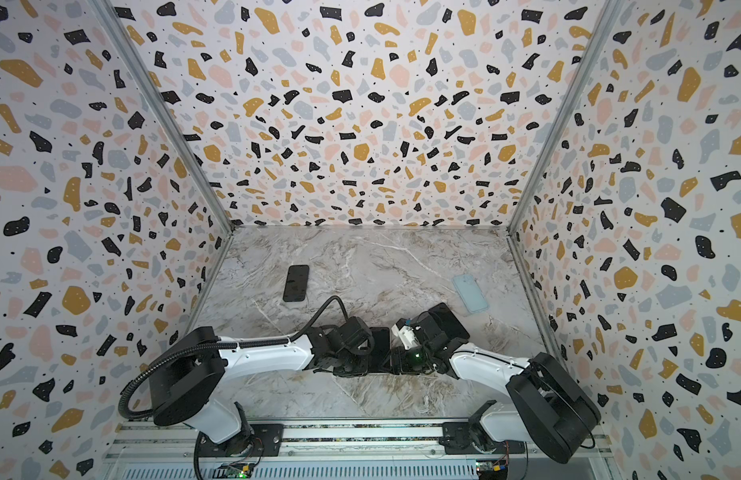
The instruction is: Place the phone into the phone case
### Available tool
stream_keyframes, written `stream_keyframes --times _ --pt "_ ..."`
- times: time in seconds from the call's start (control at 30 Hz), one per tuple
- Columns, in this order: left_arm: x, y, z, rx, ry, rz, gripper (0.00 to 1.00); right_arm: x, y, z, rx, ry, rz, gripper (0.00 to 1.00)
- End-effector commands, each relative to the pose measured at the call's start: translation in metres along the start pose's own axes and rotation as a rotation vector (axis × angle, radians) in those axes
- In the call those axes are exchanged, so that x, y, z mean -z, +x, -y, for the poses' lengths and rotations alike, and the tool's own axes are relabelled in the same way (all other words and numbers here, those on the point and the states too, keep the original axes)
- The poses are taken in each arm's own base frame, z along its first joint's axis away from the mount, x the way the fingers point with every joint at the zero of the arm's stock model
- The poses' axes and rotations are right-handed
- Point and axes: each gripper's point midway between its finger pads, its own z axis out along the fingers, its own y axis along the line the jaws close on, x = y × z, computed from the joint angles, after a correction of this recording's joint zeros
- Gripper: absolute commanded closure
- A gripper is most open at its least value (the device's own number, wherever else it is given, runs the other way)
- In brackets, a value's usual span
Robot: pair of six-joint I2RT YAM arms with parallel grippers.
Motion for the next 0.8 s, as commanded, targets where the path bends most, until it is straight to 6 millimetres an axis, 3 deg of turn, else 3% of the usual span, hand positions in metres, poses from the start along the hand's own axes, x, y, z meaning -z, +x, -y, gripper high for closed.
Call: stream_keyframes --times 0.0,0.47,0.77 --pt "-0.012 0.003 0.003 -0.030 0.016 -0.015 0.82 -0.003 0.001 -0.009 0.021 -0.035 -0.005 0.48" --pt "-0.021 0.006 -0.008 -0.022 -0.008 -0.020 0.97 -0.005 0.002 -0.011 0.020 -0.040 -0.008 0.52" --pt "-0.027 0.008 -0.011 -0.018 -0.006 -0.029 1.00 -0.005 0.002 -0.013 0.018 -0.043 -0.008 0.53"
